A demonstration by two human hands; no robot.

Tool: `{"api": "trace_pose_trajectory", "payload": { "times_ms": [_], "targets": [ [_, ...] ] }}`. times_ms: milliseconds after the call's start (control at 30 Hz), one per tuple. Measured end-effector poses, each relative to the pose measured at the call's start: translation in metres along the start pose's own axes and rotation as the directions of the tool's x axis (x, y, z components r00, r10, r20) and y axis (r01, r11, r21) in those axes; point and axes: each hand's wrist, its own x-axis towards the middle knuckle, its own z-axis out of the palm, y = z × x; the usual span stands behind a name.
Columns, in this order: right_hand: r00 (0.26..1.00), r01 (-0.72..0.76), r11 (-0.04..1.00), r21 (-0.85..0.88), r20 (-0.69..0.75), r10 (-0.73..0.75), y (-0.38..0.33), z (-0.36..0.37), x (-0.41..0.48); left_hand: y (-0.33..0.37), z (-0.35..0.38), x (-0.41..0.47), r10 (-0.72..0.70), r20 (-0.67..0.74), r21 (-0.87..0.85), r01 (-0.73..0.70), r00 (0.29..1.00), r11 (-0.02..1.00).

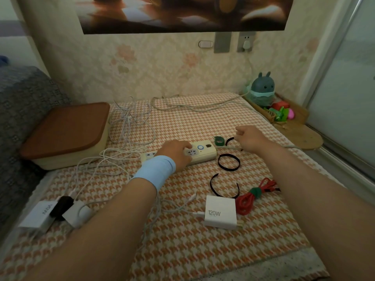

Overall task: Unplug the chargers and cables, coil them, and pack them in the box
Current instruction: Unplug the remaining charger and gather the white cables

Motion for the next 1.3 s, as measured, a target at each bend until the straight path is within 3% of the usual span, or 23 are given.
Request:
{"api": "trace_pose_trajectory", "payload": {
  "times_ms": [133,267,367,433,633,767,900,1033,1200,1300],
  "targets": [
    [0.998,0.054,0.998,-0.044,0.019,-0.053,0.001,0.000,-0.007,0.002,-0.007,-0.013,0.045,-0.056,-0.028,-0.047,0.997,0.999],
    [0.969,0.246,0.968,-0.056,0.005,-0.246,-0.031,0.001,-0.044,-0.001,-0.017,-0.044,0.084,-0.073,-0.023,-0.086,0.994,0.996],
    [0.899,0.357,0.934,0.019,0.267,-0.349,-0.064,0.014,-0.090,0.000,-0.022,-0.071,0.086,-0.010,0.044,-0.085,0.996,0.995],
    [0.822,0.412,0.911,-0.024,0.441,-0.361,-0.082,0.027,-0.116,0.002,-0.024,-0.087,0.070,0.068,0.129,-0.079,0.995,0.988],
    [0.680,0.590,0.769,-0.246,0.665,-0.309,-0.106,0.059,-0.171,-0.009,-0.031,-0.135,-0.026,0.316,0.273,-0.065,0.948,0.960],
    [0.717,0.578,0.770,-0.269,0.617,-0.323,-0.104,0.064,-0.179,-0.022,-0.039,-0.155,-0.067,0.351,0.329,-0.055,0.934,0.943],
    [0.765,0.523,0.815,-0.248,0.558,-0.321,-0.099,0.056,-0.179,-0.039,-0.049,-0.165,-0.062,0.253,0.253,-0.004,0.966,0.968],
    [0.820,0.455,0.832,-0.319,0.515,-0.251,-0.098,0.049,-0.178,-0.059,-0.064,-0.169,-0.117,0.182,0.285,0.061,0.976,0.957],
    [0.781,0.510,0.808,-0.295,0.553,-0.290,-0.105,0.055,-0.193,-0.064,-0.068,-0.174,-0.159,0.174,0.267,0.109,0.972,0.958],
    [0.789,0.531,0.732,-0.427,0.564,-0.244,-0.105,0.066,-0.195,-0.063,-0.063,-0.172,-0.161,0.190,0.279,0.104,0.968,0.955]
  ]
}}
